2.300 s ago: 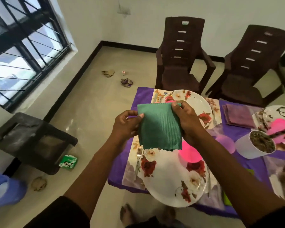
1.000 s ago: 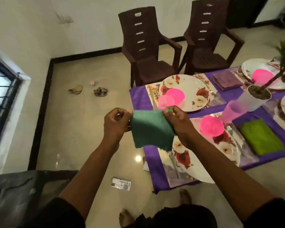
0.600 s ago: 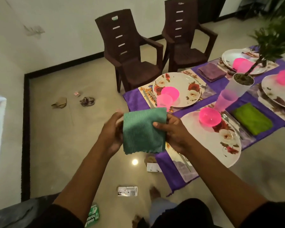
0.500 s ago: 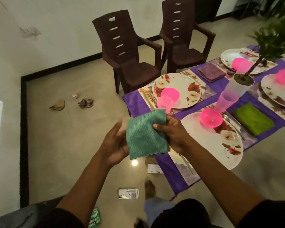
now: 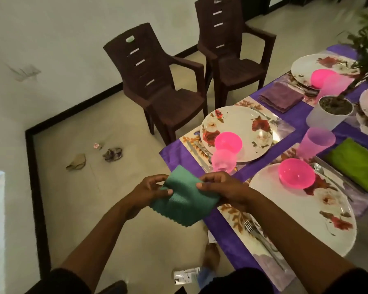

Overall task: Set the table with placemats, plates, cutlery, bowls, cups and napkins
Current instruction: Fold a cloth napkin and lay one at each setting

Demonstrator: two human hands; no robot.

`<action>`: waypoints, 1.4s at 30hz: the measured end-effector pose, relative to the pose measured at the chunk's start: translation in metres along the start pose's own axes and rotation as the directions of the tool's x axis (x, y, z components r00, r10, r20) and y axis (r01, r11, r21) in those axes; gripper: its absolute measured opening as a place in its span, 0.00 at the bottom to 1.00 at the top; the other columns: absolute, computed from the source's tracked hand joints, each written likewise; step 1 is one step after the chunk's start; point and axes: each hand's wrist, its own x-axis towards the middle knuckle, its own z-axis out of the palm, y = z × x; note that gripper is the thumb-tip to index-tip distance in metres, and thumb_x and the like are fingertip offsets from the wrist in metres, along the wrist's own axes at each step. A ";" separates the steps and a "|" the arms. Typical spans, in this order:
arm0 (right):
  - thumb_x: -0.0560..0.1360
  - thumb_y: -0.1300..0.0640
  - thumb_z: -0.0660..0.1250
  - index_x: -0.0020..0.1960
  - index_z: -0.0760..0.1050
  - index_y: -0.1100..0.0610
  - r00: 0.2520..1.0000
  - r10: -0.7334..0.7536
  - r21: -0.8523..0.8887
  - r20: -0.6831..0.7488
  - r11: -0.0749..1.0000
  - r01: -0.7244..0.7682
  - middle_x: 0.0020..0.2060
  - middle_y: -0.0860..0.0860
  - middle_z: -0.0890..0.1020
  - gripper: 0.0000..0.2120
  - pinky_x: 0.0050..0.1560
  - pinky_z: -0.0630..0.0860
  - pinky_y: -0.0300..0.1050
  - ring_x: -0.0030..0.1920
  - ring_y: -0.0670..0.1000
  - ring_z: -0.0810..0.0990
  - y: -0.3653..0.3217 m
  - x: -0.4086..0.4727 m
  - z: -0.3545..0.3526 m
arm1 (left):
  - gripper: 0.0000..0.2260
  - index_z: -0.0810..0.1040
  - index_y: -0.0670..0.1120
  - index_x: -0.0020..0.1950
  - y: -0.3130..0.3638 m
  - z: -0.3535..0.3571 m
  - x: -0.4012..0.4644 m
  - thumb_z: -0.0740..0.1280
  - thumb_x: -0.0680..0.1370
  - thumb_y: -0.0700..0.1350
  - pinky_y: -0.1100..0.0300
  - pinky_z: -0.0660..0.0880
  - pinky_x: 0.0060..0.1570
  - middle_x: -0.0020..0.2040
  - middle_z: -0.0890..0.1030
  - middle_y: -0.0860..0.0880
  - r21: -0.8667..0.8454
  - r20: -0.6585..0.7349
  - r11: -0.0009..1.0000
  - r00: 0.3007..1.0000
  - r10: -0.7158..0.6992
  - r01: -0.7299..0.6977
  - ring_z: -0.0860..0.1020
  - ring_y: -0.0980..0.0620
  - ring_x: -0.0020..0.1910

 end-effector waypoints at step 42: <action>0.78 0.58 0.67 0.51 0.77 0.55 0.136 0.369 0.364 -0.920 0.930 -0.058 0.46 0.52 0.84 0.03 0.48 0.83 0.58 0.48 0.58 0.84 0.007 0.202 0.057 | 0.28 0.72 0.56 0.71 0.053 -0.106 0.307 0.73 0.75 0.35 0.55 0.80 0.58 0.65 0.78 0.54 0.429 0.537 0.818 0.836 0.111 -0.383 0.77 0.51 0.61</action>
